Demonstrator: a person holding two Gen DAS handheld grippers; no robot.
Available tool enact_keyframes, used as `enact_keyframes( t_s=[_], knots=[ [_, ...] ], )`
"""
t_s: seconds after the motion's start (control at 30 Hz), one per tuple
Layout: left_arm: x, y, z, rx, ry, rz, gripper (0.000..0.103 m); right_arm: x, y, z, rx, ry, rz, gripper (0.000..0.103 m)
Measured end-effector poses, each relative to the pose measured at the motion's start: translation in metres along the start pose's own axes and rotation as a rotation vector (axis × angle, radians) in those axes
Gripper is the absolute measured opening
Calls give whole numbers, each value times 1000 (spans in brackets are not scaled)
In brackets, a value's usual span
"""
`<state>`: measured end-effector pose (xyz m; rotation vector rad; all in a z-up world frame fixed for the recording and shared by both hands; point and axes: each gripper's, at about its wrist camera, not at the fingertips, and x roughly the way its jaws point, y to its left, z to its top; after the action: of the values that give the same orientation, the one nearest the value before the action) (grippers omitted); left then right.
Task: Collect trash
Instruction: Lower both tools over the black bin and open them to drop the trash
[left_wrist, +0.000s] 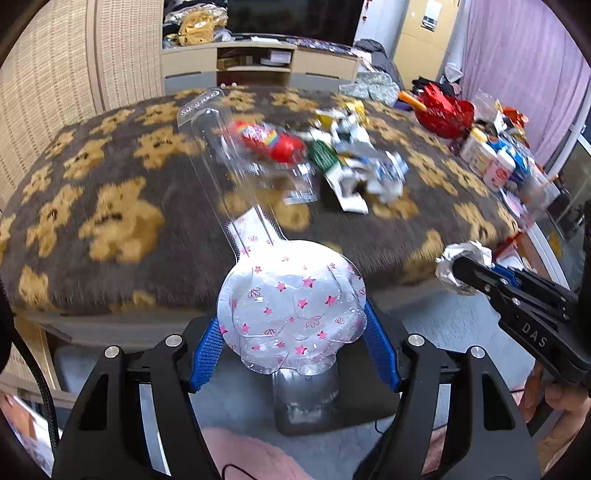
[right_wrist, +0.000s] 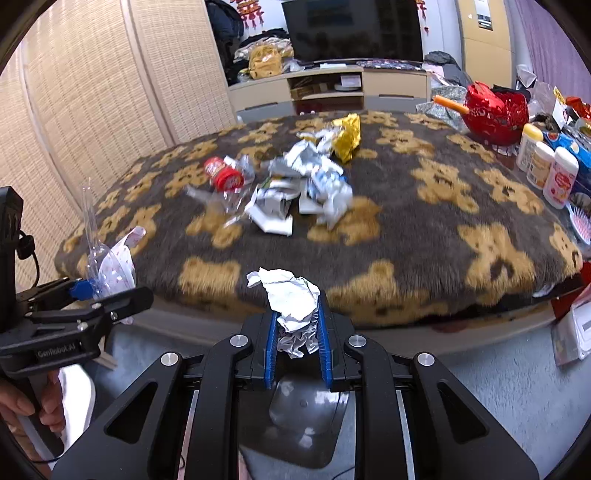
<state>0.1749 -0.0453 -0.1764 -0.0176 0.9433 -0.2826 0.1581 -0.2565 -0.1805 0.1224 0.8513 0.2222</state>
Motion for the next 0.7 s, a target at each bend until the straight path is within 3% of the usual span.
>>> enact_keyframes(
  t_s=[0.3, 0.7],
  knots=[
    [45, -15, -68, 15, 165, -54, 65, 28, -6, -55, 42, 138, -5, 20],
    [114, -22, -109, 27, 317, -93, 66, 92, -16, -95, 99, 314, 32, 23]
  ],
)
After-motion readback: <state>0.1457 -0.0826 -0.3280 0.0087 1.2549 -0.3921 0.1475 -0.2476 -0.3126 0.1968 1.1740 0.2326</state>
